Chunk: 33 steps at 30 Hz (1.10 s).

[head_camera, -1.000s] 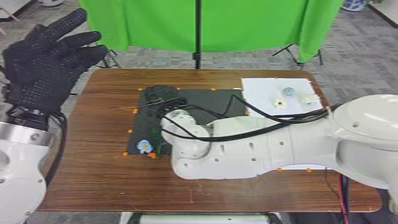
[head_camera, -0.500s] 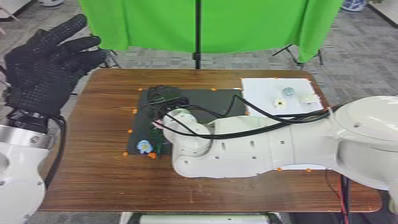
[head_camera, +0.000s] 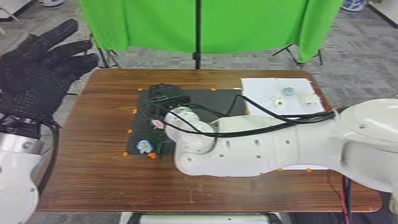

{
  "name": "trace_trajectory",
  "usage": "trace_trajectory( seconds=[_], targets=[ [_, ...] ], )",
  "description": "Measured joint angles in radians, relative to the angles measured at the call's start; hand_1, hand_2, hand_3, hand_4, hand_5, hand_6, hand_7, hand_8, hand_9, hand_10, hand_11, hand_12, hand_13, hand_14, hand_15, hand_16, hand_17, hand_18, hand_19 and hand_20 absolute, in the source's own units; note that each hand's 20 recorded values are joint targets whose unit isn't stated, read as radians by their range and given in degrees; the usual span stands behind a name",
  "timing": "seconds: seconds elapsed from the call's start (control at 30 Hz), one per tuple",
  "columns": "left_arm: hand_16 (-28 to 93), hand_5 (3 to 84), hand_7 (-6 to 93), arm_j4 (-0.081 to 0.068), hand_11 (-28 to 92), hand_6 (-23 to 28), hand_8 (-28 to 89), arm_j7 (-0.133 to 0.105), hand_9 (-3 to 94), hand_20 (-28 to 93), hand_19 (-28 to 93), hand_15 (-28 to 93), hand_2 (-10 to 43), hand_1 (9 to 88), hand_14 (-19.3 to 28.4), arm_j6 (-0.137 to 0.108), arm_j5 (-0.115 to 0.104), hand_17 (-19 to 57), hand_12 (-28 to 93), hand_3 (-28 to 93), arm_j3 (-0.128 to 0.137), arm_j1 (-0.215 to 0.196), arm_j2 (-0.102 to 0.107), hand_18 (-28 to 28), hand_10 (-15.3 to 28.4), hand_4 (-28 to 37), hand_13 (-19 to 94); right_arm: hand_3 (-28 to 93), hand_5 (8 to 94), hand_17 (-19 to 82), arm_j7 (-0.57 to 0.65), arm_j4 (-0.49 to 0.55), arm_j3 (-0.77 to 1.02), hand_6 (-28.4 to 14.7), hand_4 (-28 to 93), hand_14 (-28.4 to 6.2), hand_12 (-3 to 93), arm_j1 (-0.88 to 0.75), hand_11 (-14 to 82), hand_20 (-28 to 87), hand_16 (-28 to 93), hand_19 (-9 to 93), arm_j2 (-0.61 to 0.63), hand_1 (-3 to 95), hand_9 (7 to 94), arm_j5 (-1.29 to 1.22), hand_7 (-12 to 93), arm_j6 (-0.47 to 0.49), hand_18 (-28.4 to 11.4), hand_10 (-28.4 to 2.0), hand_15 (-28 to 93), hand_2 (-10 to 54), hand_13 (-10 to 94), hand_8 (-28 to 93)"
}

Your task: Arrange flowers

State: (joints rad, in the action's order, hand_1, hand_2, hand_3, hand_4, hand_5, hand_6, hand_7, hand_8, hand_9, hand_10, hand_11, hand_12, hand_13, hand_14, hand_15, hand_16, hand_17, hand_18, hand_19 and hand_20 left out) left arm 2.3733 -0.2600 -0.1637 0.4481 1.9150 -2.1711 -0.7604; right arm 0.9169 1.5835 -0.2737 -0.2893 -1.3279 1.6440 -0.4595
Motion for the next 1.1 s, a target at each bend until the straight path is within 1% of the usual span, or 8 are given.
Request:
trace_trajectory(
  seconds=[0.1, 0.2, 0.33, 0.43, 0.6, 0.9, 0.97, 1.1],
  targets=[
    [-13, 36.7, 15.1, 0.024, 32, 10.5, -10, 0.0, 35.0, 15, 67, 62, 8.3, 22.1, 28.4, -0.017, 0.0, -5.5, 12, 77, 0.04, -0.059, -0.023, 27.0, 22.5, -26.3, 28, 70, 62.4, 28, -0.037, 0.045, 0.058, 1.7, -28, -5.1, 15.5, -0.03, 22.8, 19, 16, 84, 0.041, 40.6, 81.6, 0.011, 17, 0.026, -18.3, -9.5, 59, -9.5, 78, -13],
    [-13, 36.7, 15.0, 0.044, 32, 10.5, -10, -0.001, 35.0, 15, 67, 63, 8.3, 22.1, 28.4, -0.035, 0.0, -5.5, 12, 77, 0.064, -0.115, -0.049, 27.0, 22.5, -26.3, 28, 72, 61.3, 27, -0.048, 0.109, 0.156, 0.8, -28, -6.1, 15.3, -0.083, 22.7, 19, 16, 84, 0.099, 39.2, 79.1, 0.036, 17, 0.11, -18.8, -10.3, 59, -9.5, 76, -13],
    [-13, 36.7, 15.0, 0.063, 32, 10.5, -10, -0.003, 35.0, 15, 67, 63, 8.3, 22.1, 28.4, -0.055, 0.001, -5.4, 12, 77, 0.09, -0.185, -0.082, 27.1, 22.4, -26.3, 28, 73, 59.6, 26, -0.052, 0.18, 0.36, 0.0, -28, -7.6, 14.9, -0.204, 22.1, 19, 15, 83, 0.182, 38.4, 76.3, 0.059, 16, 0.253, -19.7, -12.2, 58, -9.5, 74, -13],
    [-13, 36.7, 14.9, 0.072, 32, 10.5, -10, -0.006, 35.0, 15, 67, 63, 8.3, 22.1, 28.4, -0.069, 0.001, -5.4, 12, 77, 0.102, -0.228, -0.104, 27.1, 22.4, -26.2, 28, 74, 58.7, 26, -0.053, 0.218, 0.497, -0.5, -28, -8.3, 14.6, -0.29, 21.6, 19, 15, 82, 0.245, 38.0, 75.0, 0.058, 15, 0.297, -20.0, -13.3, 58, -9.5, 73, -13],
    [-13, 36.6, 15.0, 0.075, 32, 10.5, -10, -0.01, 34.7, 15, 67, 63, 8.2, 22.0, 28.4, -0.081, 0.001, -5.4, 12, 77, 0.106, -0.264, -0.128, 27.0, 22.4, -26.2, 28, 75, 56.6, 26, -0.033, 0.272, 0.662, -1.4, -28, -9.3, 14.2, -0.398, 20.9, 18, 14, 82, 0.361, 37.0, 73.2, 0.059, 14, 0.282, -20.9, -14.5, 58, -9.5, 73, -12],
    [-13, 36.3, 15.0, 0.075, 30, 10.2, -10, -0.018, 33.7, 15, 67, 62, 8.1, 22.0, 28.4, -0.086, 0.0, -5.6, 11, 77, 0.1, -0.283, -0.132, 27.0, 21.9, -26.3, 27, 72, 51.2, 32, 0.141, 0.344, 0.93, -4.6, -28, -10.2, 13.4, -0.607, 20.4, 13, 12, 85, 0.542, 33.8, 75.5, 0.112, 11, 0.222, -24.0, -17.2, 57, -7.5, 78, -11],
    [-13, 36.3, 15.1, 0.075, 30, 10.1, -10, -0.019, 33.3, 15, 67, 61, 8.1, 22.0, 28.4, -0.086, 0.0, -5.8, 11, 77, 0.101, -0.292, -0.134, 27.1, 21.5, -26.4, 27, 71, 50.5, 33, 0.188, 0.344, 0.98, -5.1, -27, -10.1, 13.3, -0.659, 20.4, 4, 13, 89, 0.566, 33.7, 76.2, 0.138, 11, 0.223, -24.3, -17.5, 56, -7.4, 79, -10],
    [-13, 36.4, 15.1, 0.073, 29, 10.1, -10, -0.018, 32.6, 15, 66, 61, 8.0, 21.9, 28.4, -0.086, 0.0, -5.9, 11, 77, 0.1, -0.299, -0.137, 27.1, 21.4, -26.4, 26, 71, 49.3, 35, 0.262, 0.343, 1.062, -5.9, -26, -9.9, 13.5, -0.763, 20.3, -3, 13, 92, 0.597, 33.8, 77.6, 0.176, 10, 0.22, -24.2, -17.7, 55, -7.4, 81, -10]
  ],
)
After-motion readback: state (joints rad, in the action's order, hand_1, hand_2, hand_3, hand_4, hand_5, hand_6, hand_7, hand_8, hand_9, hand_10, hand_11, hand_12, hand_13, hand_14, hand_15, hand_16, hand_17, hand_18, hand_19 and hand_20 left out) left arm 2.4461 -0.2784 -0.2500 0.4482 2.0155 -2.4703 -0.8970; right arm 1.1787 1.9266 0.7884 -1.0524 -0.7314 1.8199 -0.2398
